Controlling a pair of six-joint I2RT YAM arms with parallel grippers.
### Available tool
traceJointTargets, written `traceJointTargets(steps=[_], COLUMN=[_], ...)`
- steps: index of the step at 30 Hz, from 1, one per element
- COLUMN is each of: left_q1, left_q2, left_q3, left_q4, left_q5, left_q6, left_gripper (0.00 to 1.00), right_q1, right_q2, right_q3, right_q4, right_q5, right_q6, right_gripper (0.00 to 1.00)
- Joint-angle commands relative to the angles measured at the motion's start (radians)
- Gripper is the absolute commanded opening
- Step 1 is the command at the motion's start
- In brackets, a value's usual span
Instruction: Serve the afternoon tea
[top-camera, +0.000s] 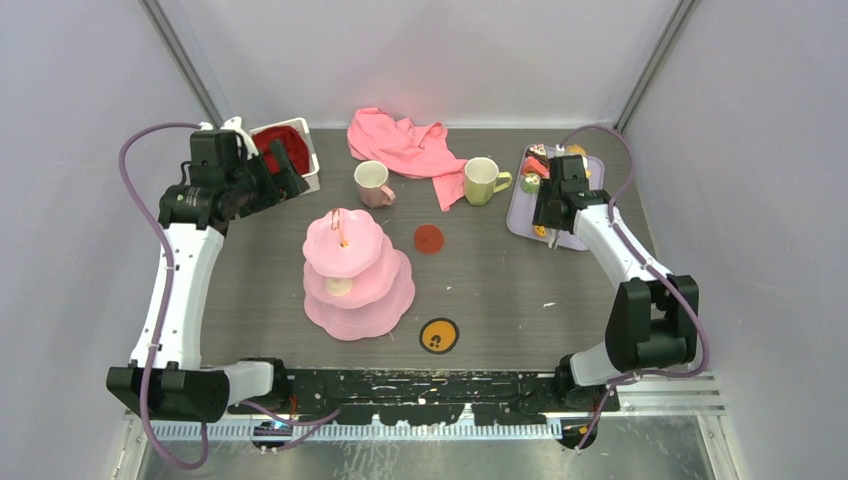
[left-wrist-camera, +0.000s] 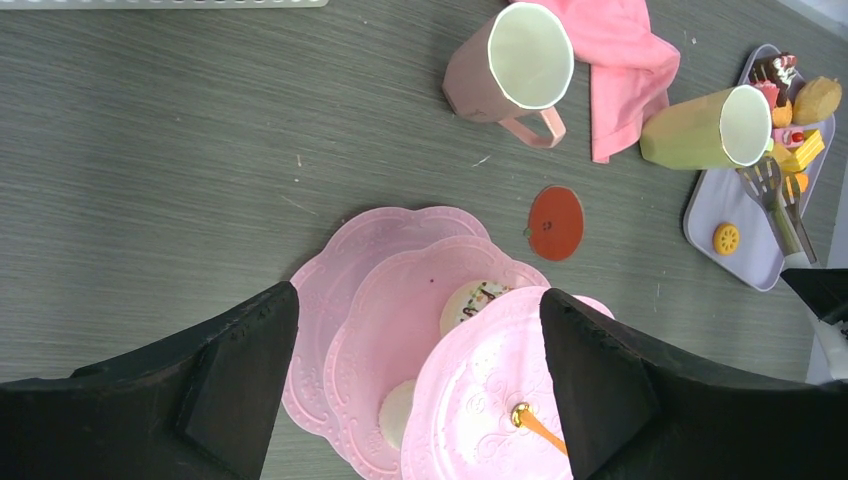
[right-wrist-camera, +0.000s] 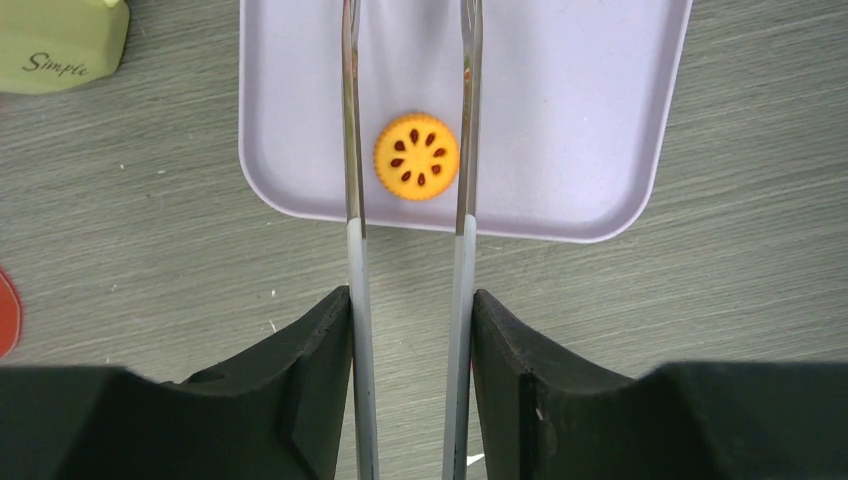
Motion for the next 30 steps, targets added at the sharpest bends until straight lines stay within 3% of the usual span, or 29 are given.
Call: traceJointTargets(steps=[1,12,23,30], left_q1=[0.004,0.004,0.004,0.003], left_q2=[0.000,0.007,0.011,0.011], left_q3=[0.014,0.015,0.012,0.015], left_q4=[0.044,0.040,0.043,0.043], left_q5=[-0.005,0.004,0.011,0.013], left_q6=[0.018,0.020,0.017,0.017], left_gripper=[0.90,0.90,0.90,0.89], right_q1=[-0.009,-0.033,-0.039,-0.038], right_q2=[0.032,0.068,-0.045,-0.158], right_q3=[0.082,0.073,0.016,-0.030], right_q4=[0.075,0.128,0.100,0.059], right_q5=[0.008,0.007,0.007,-0.052], right_q6=[-0.017,-0.006,0.003,0.016], right_gripper=[0.49,0.42,0.18,0.12])
